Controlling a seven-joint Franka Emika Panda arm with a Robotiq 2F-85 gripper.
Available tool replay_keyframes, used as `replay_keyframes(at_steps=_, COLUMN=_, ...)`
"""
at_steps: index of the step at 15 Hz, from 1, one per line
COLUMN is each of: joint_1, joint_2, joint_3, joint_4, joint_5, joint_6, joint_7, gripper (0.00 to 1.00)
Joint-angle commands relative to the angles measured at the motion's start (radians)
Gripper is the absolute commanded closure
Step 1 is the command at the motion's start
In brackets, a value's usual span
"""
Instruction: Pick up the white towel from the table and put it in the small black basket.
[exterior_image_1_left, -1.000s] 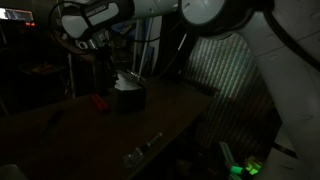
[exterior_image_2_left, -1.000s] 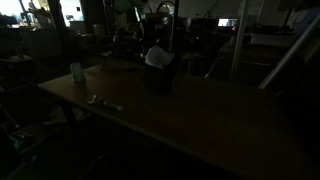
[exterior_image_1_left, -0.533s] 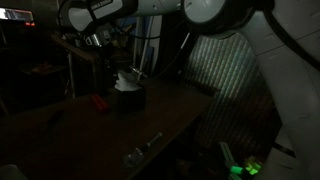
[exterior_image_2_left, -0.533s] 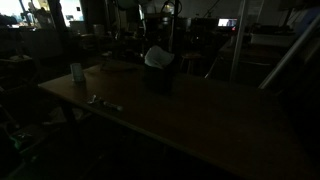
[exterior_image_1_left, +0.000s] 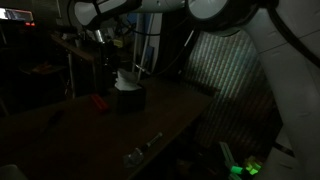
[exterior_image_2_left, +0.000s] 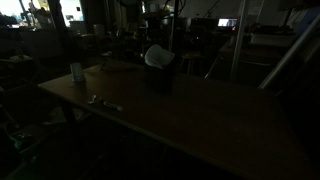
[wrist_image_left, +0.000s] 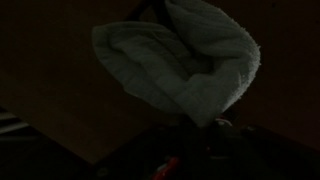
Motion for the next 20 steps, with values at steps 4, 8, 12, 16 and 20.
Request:
replay_keyframes(at_steps=4, joint_1=-0.008, joint_2=-0.085, joint_3=-0.036, joint_4=-0.133, joint_5=0.008, joint_6=0.040, joint_7=0.139, gripper=0.97)
replay_keyframes(at_steps=8, joint_1=-0.004, joint_2=-0.099, joint_3=-0.034, joint_4=-0.178, joint_5=0.014, joint_6=0.037, joint_7=0.187, gripper=0.97)
replay_keyframes(at_steps=12, joint_1=-0.005, joint_2=-0.108, joint_3=-0.031, joint_4=-0.215, joint_5=0.022, joint_6=0.046, joint_7=0.217, gripper=0.97)
replay_keyframes(at_steps=16, joint_1=-0.015, joint_2=-0.123, joint_3=-0.029, joint_4=-0.266, joint_5=0.054, joint_6=0.065, joint_7=0.264, gripper=0.97)
replay_keyframes(at_steps=20, joint_1=-0.026, joint_2=-0.145, joint_3=-0.025, joint_4=-0.350, joint_5=0.125, joint_6=0.136, joint_7=0.318, gripper=0.97)
